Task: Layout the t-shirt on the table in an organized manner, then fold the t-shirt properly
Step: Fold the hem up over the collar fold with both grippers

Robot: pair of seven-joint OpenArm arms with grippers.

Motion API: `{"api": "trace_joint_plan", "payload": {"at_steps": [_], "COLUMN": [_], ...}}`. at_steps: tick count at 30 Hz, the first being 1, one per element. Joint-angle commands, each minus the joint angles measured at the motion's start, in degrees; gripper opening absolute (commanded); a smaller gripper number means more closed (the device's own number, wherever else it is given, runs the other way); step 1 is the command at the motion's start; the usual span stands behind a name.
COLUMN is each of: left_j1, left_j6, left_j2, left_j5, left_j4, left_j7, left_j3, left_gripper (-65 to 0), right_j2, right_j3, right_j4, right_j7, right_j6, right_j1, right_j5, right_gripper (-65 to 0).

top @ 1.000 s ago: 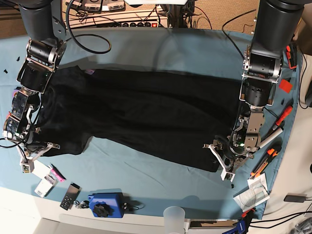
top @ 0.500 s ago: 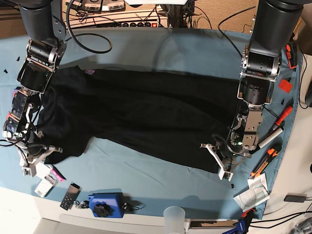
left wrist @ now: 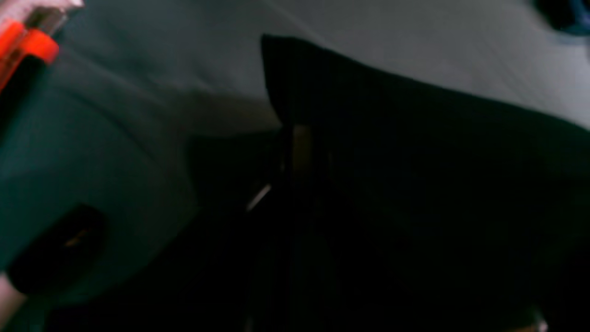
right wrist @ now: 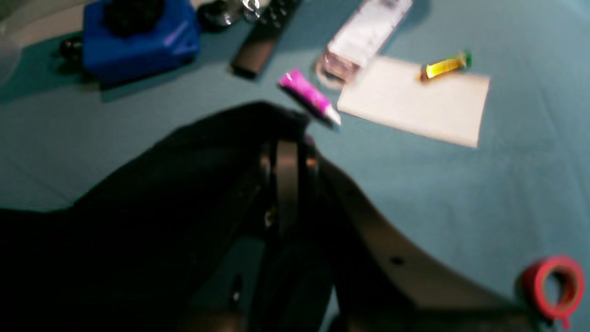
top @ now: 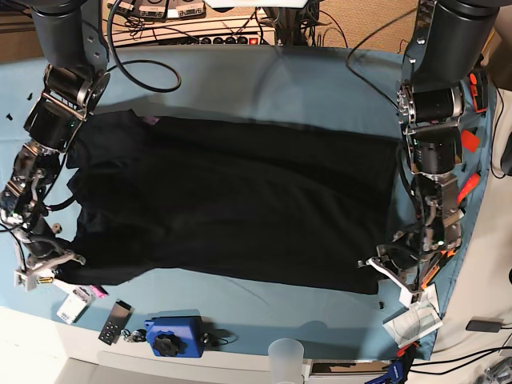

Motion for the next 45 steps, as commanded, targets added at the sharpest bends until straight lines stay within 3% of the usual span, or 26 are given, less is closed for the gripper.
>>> {"api": "trace_joint_plan", "payload": {"at_steps": [1,7,11,14,22,27,29,38,45], "left_j1": [-2.0,-2.0,-2.0,-2.1,-2.1,-2.1,-2.1,-2.1,-2.0], "left_j6": [-1.7,-7.3,-7.5,-7.5,-7.5,-7.6,-9.0,-8.6,-8.8], "left_j2": [-0.3,-1.4,-3.2,-5.0,-8.7,-9.5,-9.5,-9.5,-9.6], "left_j5": [-2.2,-10.2,-17.6,-23.2,-31.9,-37.9,-39.3,-39.6,-39.6], "left_j4": [1.1,1.1,1.1,1.1,1.1,1.1,1.1,1.1,1.1], "left_j7": [0.0,8.6,16.7,22.2,30.3,37.3,38.5,43.9,43.9], "left_j3": [-0.7,-1.6,-1.6,-1.6,-1.6,-1.6,-1.6,-1.6,-1.6], "left_gripper": [-65.0,-65.0,-65.0,-65.0,-65.0,-65.0,-65.0,-65.0,-65.0], "right_j2": [1.1,1.1,1.1,1.1,1.3,1.3,1.3,1.3,1.3], "right_j3": [0.8,7.8,12.5,13.5,13.6,14.0,14.5,21.0,26.7], "right_j4": [1.1,1.1,1.1,1.2,1.3,3.3,5.3,12.9,13.3], "right_j7": [0.3,-6.2,-12.2,-13.4,-13.6,-16.7,-18.5,-30.1,-33.1], "right_j6": [0.9,6.1,11.1,12.9,12.9,12.9,12.9,12.8,12.8], "right_j1": [1.7,0.9,0.3,-1.4,-5.8,-6.2,-6.2,-6.2,-9.8], "right_j5": [1.8,8.2,14.2,17.4,20.1,22.6,22.6,28.2,32.0], "right_gripper": [-65.0,-65.0,-65.0,-65.0,-65.0,-65.0,-65.0,-65.0,-65.0]}}
